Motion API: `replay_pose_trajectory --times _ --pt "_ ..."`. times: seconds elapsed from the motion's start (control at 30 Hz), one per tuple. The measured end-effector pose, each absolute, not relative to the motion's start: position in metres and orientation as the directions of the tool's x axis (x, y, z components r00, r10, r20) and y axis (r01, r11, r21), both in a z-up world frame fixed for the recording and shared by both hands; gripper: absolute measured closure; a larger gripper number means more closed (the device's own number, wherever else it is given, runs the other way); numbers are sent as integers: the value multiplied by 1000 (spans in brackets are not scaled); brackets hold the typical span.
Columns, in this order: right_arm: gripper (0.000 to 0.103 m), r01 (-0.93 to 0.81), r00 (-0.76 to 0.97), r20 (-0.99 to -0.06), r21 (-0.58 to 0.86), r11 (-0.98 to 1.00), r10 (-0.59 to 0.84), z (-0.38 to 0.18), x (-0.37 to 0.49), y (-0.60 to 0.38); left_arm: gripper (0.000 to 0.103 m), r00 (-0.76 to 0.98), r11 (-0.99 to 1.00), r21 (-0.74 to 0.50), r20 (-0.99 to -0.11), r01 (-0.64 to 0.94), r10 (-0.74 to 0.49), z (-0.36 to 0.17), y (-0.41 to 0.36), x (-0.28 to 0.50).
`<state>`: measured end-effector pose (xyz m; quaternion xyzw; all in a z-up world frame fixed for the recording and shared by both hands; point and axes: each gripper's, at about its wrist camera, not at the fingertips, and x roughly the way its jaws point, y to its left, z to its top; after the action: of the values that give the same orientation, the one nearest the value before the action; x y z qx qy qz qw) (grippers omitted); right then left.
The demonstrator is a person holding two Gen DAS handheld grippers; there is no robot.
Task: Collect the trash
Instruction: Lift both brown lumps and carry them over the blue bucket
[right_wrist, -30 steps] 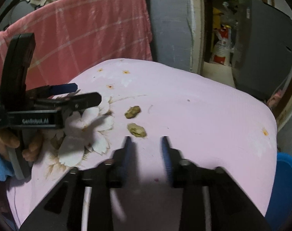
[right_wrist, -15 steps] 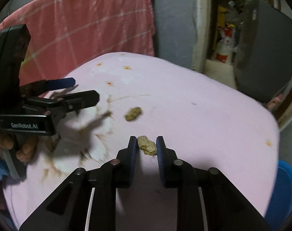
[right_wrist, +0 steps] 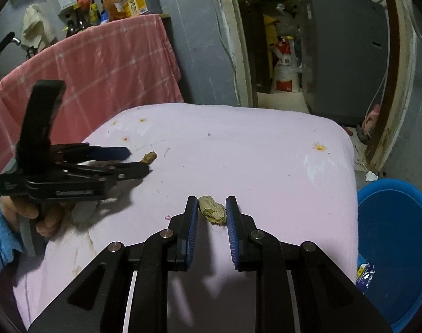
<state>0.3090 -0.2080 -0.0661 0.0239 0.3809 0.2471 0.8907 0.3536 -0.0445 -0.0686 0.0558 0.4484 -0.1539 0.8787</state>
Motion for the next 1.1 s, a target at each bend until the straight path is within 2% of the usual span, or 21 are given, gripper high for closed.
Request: replay_pose_trajectory --times 0.13,0.23,0.4,0.53,0.83,1.1 --pt "85 -417 592 -659 244 876 465 -68 306 -210 81 536 944 -51 -812 327 -230 -71 -52 355" --pt "85 -414 600 -648 251 875 469 -68 304 -215 92 533 946 -56 -815 319 -228 -71 -52 353" --pt "85 -405 615 -624 273 872 482 -68 299 -221 93 553 952 -50 -804 304 -219 -69 -55 349" --pt "85 -388 678 -567 265 883 468 -59 288 -229 93 607 949 -76 -752 307 -257 -58 -61 336" --pt "85 -311 835 -367 299 902 410 -22 258 -271 93 775 919 -178 -495 351 -392 -8 -95 293" --pt "85 -213 951 -177 219 952 253 17 221 -309 93 835 879 -219 -284 423 -472 35 -131 268"
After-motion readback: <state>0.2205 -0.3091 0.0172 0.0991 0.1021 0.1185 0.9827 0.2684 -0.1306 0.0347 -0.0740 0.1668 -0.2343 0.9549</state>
